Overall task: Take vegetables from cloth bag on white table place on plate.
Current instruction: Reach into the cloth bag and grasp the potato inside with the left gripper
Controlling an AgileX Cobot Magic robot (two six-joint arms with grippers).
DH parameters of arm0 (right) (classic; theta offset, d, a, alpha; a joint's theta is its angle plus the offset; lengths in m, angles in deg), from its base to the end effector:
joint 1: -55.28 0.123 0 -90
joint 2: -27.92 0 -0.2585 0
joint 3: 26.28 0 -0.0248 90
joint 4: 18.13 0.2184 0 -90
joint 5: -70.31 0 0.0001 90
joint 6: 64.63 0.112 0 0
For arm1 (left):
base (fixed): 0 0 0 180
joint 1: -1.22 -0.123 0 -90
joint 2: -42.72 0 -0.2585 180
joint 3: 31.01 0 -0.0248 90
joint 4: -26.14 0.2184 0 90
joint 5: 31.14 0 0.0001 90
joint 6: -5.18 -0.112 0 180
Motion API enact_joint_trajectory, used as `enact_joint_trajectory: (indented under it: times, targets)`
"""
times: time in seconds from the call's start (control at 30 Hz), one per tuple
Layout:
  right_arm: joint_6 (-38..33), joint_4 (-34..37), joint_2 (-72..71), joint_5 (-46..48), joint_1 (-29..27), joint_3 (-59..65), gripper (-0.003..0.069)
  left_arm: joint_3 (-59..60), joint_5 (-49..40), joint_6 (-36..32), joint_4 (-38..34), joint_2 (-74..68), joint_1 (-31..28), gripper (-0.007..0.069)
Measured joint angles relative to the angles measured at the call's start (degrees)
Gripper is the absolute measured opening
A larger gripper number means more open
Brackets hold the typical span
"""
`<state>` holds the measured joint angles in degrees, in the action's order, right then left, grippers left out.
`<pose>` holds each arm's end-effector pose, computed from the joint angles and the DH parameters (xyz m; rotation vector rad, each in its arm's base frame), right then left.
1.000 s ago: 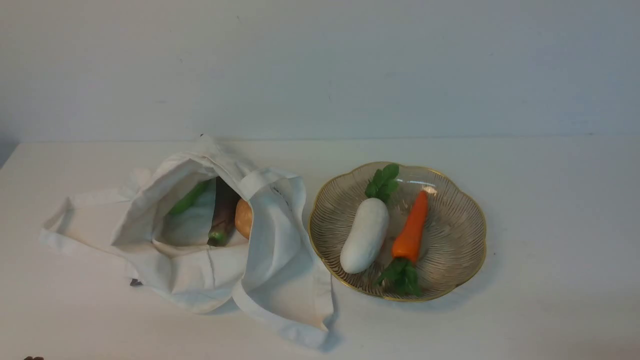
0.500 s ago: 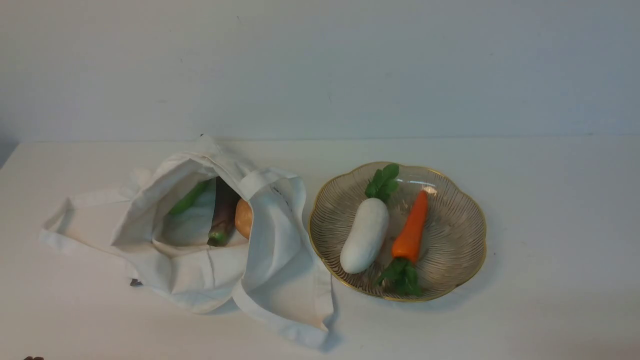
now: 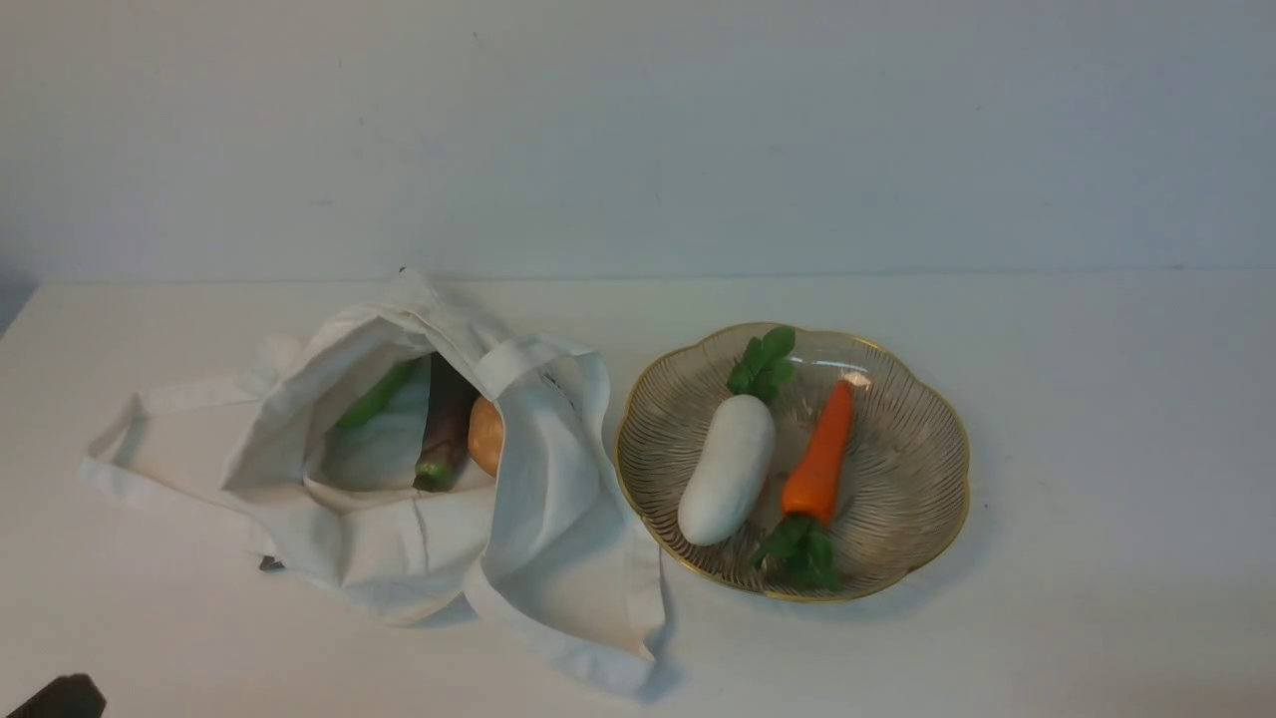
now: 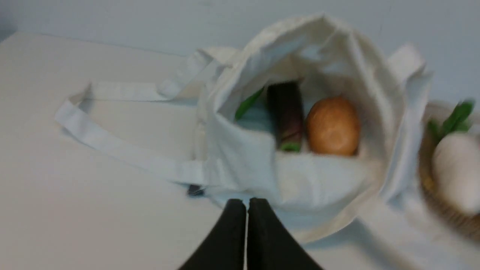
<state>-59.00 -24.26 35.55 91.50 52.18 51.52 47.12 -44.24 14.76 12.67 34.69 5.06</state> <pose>0.0665 -0.0079 0.1675 0.0756 1.8578 -0.0745 0.0702 -0.0107 0.1811 -0.2466 1.7241 -0.3868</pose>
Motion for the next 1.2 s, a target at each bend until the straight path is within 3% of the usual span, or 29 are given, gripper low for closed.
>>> enact_joint_trajectory:
  times: [0.2,0.33,0.53,0.6,0.7,0.93,1.0,1.03,1.1,1.2]
  targets:
    - [0.0,0.0,0.0,0.0,0.0,0.0,-0.001,0.0,9.04,2.54,-9.18,0.0,0.0,-0.0005]
    - [0.0,0.0,0.0,0.0,0.0,0.0,-0.001,0.0,15.93,2.54,-10.27,0.0,0.0,-0.0005]
    - [0.0,0.06,0.0,0.0,0.0,0.0,-0.001,-0.55,38.39,3.04,-12.38,0.0,0.0,-0.0005]
    - [0.0,0.06,0.0,0.0,0.0,0.0,-0.001,-4.54,39.66,3.23,-10.5,-0.66,0.0,-0.0005]
    - [0.0,0.06,0.0,0.0,0.0,0.0,-0.001,-11.91,32.75,3.34,-4.53,-4.17,-0.05,-0.0005]
    - [0.0,0.06,0.0,0.0,0.0,0.0,-0.001,-29.93,-4.3,3.15,6.87,-20.85,-0.05,-0.0005]
    - [0.0,0.06,0.0,0.0,0.0,0.0,-0.001,-35.53,-15.32,1.91,7.71,-28.36,-0.05,-0.0005]
    - [0.0,0.06,0.0,0.0,0.0,0.0,-0.001,-35.53,-16.39,1.74,7.73,-30.02,-0.05,-0.0005]
    - [0.0,0.06,0.0,0.0,0.0,0.0,-0.001,-41.35,-28.0,-2.73,7.24,-40.71,-0.05,-0.0005]
    - [0.0,0.06,0.0,0.0,0.0,0.0,-0.001,-44.49,-32.47,-8.18,4.61,-49.06,-0.05,-0.0005]
